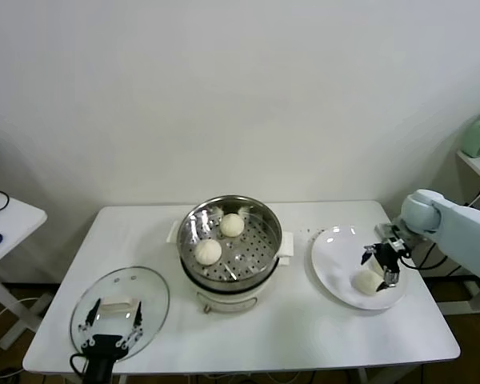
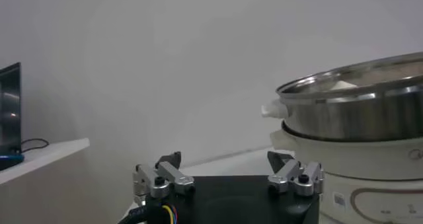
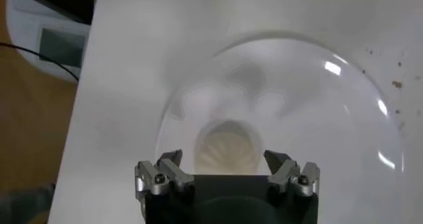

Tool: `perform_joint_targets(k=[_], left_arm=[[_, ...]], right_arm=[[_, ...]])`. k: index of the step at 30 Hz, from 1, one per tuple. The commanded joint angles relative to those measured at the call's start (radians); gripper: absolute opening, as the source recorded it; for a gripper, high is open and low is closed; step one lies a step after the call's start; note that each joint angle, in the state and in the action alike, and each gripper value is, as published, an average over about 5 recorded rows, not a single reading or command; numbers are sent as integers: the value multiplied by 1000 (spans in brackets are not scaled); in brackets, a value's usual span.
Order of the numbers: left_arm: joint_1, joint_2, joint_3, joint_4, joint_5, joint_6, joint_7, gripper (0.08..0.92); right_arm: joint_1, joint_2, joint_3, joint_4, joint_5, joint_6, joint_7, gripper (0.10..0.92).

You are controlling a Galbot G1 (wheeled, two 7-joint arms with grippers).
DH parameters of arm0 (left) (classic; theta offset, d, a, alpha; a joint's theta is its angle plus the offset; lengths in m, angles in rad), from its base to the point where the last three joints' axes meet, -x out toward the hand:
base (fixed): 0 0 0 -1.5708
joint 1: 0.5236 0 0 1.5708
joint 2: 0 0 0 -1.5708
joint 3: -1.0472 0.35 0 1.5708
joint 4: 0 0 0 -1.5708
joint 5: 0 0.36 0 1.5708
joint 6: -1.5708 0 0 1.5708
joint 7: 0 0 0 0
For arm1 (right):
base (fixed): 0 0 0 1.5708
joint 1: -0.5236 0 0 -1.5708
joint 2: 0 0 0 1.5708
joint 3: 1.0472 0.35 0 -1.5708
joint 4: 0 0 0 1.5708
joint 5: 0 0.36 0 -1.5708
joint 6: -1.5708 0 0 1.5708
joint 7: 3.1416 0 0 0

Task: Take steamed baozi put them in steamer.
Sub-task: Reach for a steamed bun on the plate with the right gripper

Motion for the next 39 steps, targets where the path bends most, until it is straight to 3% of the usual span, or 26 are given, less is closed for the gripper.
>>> perform_joint_targets(k=[1,24,30,39], left_arm=[[0,-1,1,3,0,1,0,823],[-2,-3,4,6,1,8,1,823],[-2,-4,3,5,1,8,1,823],[-1,-4,2,4,0,7,1,823]], right_arm=[[-90,15,74,-60,-90,18,20,823],[-115,91,111,-124,-132,20,28,816],[-112,94,110,-124,-130,21,24,729],[-97,83,110,-105,-124,25,21,704]])
